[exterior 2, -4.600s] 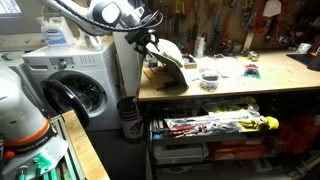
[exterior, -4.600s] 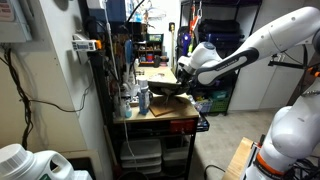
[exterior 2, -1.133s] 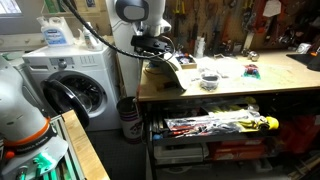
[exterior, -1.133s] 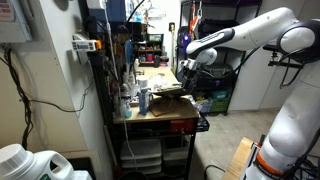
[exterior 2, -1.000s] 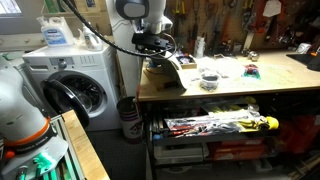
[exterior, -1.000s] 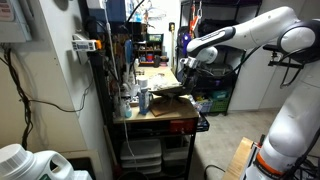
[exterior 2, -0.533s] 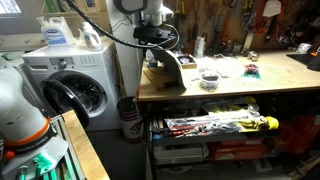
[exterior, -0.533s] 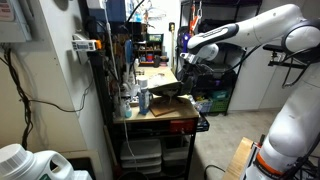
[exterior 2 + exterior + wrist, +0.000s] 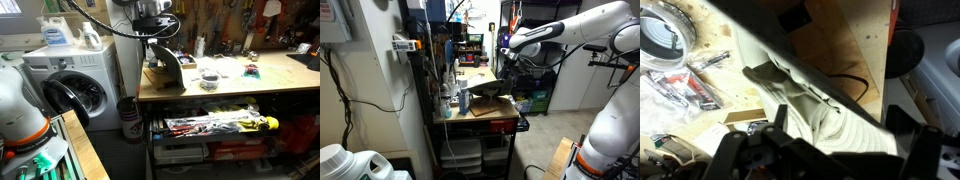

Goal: Turn over the hat on the table

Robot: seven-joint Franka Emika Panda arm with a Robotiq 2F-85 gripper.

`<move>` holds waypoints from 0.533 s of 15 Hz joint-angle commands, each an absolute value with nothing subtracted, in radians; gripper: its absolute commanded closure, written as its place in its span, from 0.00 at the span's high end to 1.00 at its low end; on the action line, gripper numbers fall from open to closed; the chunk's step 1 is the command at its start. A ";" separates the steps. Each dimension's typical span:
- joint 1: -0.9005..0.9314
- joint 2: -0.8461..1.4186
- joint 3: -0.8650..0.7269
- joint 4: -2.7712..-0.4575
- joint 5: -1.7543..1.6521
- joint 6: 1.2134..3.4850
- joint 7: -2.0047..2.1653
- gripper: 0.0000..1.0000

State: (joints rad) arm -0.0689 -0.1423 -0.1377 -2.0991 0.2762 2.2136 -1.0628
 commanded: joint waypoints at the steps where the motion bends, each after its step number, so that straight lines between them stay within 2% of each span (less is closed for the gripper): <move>1: -0.065 -0.184 -0.130 -2.135 0.221 2.245 -1.032 1.00; 8: -0.063 -0.212 -0.125 -2.137 0.163 2.236 -1.000 1.00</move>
